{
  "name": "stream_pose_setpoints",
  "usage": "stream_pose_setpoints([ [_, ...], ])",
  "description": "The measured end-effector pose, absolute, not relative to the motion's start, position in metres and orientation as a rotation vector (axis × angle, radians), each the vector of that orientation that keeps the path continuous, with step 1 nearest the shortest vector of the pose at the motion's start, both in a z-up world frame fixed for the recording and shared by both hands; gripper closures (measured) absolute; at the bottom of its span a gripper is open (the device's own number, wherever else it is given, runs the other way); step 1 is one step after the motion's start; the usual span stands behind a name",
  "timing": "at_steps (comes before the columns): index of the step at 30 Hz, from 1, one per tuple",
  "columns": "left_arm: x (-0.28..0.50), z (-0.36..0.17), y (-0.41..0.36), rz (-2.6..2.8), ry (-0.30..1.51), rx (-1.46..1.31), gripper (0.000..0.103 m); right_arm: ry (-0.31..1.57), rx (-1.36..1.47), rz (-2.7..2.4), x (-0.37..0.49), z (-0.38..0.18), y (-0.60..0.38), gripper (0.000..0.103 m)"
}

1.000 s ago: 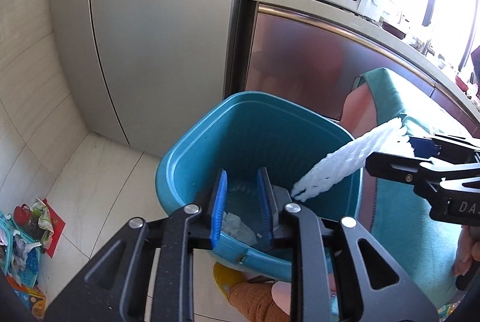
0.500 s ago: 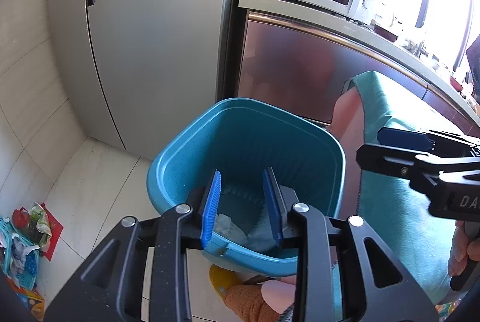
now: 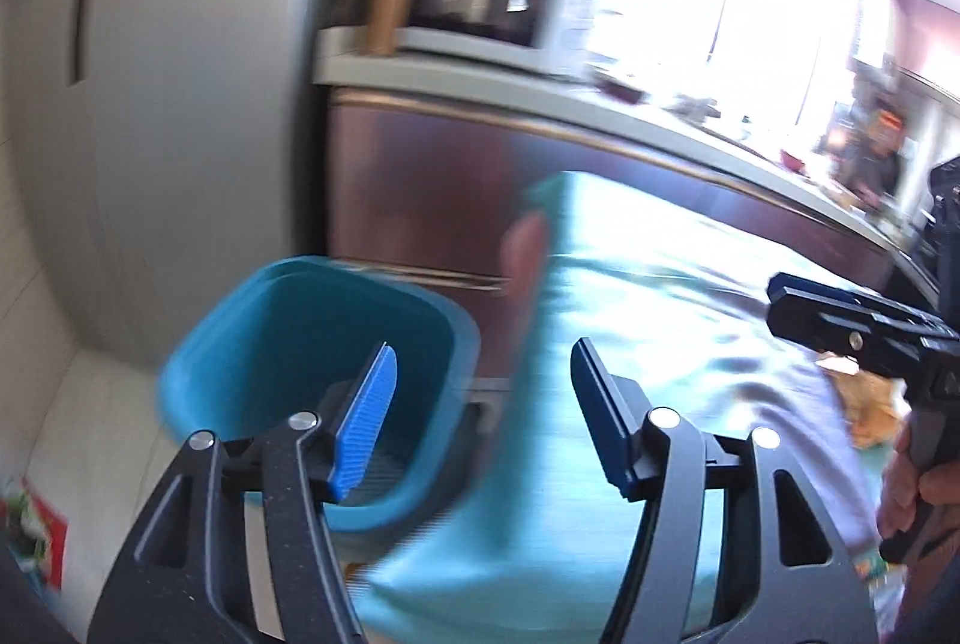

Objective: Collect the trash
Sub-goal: 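Grasp the gold snack wrapper with the left gripper while the right gripper grasps the white paper cup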

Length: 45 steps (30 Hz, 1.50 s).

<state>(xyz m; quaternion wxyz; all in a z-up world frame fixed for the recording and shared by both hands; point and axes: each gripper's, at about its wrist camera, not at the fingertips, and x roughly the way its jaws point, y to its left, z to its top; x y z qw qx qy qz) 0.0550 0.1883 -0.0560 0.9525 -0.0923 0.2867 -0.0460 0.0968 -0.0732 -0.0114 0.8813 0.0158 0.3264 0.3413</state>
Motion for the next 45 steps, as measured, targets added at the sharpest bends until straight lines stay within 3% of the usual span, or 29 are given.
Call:
stream_pose_setpoints([
  [11,0.053,-0.051,0.025,-0.517,0.596,-0.048,0.037,0.607,0.153,0.372,0.034,-0.004,-0.222,0.045],
  [21,0.042,-0.075,-0.077,-0.728,0.676,0.07,0.037,0.646,0.325,0.209,-0.004,-0.034,-0.316,0.046],
  [25,0.05,-0.081,-0.099,-0.761,0.727,0.083,0.036,0.689,0.411,0.237,0.001,-0.052,-0.323,0.055],
  [30,0.059,-0.089,-0.119,-0.745,0.773,0.11,0.036,0.682,0.447,0.264,0.006,-0.058,-0.322,0.059],
  [40,0.083,-0.097,-0.121,-0.724,0.851,0.042,0.056,0.682,0.523,0.301,0.02,-0.064,-0.328,0.084],
  [41,0.084,-0.097,-0.12,-0.724,0.85,0.04,0.064,0.684,0.527,0.306,0.02,-0.065,-0.328,0.086],
  [42,0.085,-0.098,-0.12,-0.729,0.862,0.035,0.083,0.682,0.53,0.309,0.021,-0.064,-0.327,0.088],
  [45,0.086,-0.099,-0.114,-0.73,0.87,0.008,0.089,0.677,0.537,0.32,0.021,-0.063,-0.327,0.091],
])
